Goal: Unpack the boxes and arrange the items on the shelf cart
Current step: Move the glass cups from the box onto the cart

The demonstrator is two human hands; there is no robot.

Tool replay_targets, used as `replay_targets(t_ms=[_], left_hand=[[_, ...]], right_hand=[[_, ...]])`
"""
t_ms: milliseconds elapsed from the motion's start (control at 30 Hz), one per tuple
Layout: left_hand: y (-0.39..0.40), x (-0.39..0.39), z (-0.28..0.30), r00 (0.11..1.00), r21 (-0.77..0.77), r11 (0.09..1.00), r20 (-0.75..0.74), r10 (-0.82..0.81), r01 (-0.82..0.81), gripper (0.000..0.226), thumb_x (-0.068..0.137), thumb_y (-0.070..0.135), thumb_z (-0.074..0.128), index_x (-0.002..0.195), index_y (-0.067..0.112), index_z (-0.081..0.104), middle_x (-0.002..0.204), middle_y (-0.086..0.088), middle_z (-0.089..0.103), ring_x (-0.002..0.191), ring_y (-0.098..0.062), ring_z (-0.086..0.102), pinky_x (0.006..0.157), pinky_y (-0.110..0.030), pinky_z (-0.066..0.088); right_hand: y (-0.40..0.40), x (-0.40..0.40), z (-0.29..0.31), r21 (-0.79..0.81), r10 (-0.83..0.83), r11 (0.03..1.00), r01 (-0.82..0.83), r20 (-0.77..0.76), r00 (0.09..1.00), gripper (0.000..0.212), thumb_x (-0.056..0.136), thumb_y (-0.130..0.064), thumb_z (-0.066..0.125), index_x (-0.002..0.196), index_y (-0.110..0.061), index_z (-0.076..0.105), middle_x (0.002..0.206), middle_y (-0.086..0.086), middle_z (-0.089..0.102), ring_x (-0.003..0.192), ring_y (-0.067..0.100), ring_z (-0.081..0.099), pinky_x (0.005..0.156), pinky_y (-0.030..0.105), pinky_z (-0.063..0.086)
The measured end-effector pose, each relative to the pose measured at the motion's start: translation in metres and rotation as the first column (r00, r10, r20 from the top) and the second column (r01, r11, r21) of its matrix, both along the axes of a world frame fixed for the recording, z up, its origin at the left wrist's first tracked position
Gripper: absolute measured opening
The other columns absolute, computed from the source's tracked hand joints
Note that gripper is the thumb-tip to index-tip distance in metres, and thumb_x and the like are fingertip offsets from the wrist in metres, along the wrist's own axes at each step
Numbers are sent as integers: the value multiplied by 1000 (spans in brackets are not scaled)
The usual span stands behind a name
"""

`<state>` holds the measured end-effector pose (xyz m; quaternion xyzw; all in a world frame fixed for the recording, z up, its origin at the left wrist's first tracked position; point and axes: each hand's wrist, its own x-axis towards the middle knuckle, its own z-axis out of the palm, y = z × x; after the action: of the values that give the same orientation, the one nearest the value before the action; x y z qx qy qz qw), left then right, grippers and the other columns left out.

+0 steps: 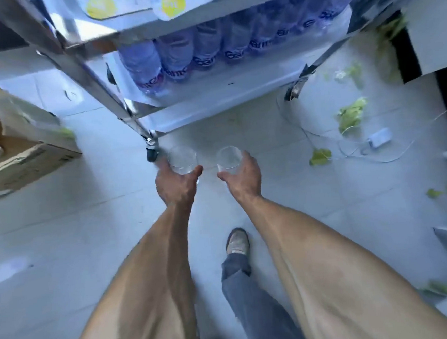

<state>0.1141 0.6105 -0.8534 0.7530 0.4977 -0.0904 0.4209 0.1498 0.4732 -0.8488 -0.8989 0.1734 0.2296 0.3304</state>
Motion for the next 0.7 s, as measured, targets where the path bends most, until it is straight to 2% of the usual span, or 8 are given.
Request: replay_targets(t_ms=[67,133,233,333,433,533,600,700], left_hand=[[-16,12,-9,998,-2,999,34,43,-43,66,65,42,84,120,19,57,115,-8,68,109,-30,62,85,-27,42],[-25,26,-20,995,3,998,70,68,-69,71,66,41,84,127,18,53,121,-8,66,113,-29,61,91,-28,42],[-20,47,-45,993,36,998,110,48,-53,78,69,40,82,135,16,46,126,-5,62,118,-28,57,96,-32,42],[-2,74,-72,978,2,999,206,38,-40,70,70,34,82,129,19,47,111,2,60,110,-26,59,88,-27,43],[17,100,-87,965,15,995,248,89,-96,73,72,31,82,133,19,45,120,1,61,112,-20,56,91,-22,39],[30,124,-94,950,38,992,292,108,-124,69,74,33,80,132,23,45,116,7,59,100,-10,53,87,-20,34],[39,137,-101,950,26,987,275,148,-161,63,75,35,80,128,21,49,121,4,61,106,-15,56,88,-24,37],[50,154,-114,948,-19,977,240,210,-211,59,76,37,81,125,16,56,127,0,64,118,-22,58,100,-32,45]], right_hand=[[-21,8,-7,-2,-43,999,43,14,999,75,69,-24,86,134,-14,49,129,12,53,116,28,54,98,29,41],[-28,17,-18,-3,-92,996,92,32,995,76,70,-23,84,137,-17,47,130,11,55,118,29,54,97,30,41],[-15,37,-44,10,-134,991,134,11,991,82,76,-26,82,145,-18,38,139,9,52,128,29,49,105,34,38],[14,72,-67,93,-99,991,97,18,995,82,76,-30,81,144,-20,37,138,6,55,126,28,51,105,33,40],[47,106,-83,115,-24,993,17,65,998,80,75,-31,81,142,-21,38,134,4,58,122,28,54,98,31,41],[73,133,-94,93,91,990,-103,128,988,78,75,-32,81,139,-21,38,133,4,58,120,28,55,97,33,42],[83,144,-103,101,120,985,-138,162,979,75,77,-34,80,137,-20,37,132,5,58,119,28,56,97,34,43],[93,158,-117,102,163,978,-183,176,971,73,81,-34,77,139,-14,36,137,8,54,124,28,52,103,36,40]])
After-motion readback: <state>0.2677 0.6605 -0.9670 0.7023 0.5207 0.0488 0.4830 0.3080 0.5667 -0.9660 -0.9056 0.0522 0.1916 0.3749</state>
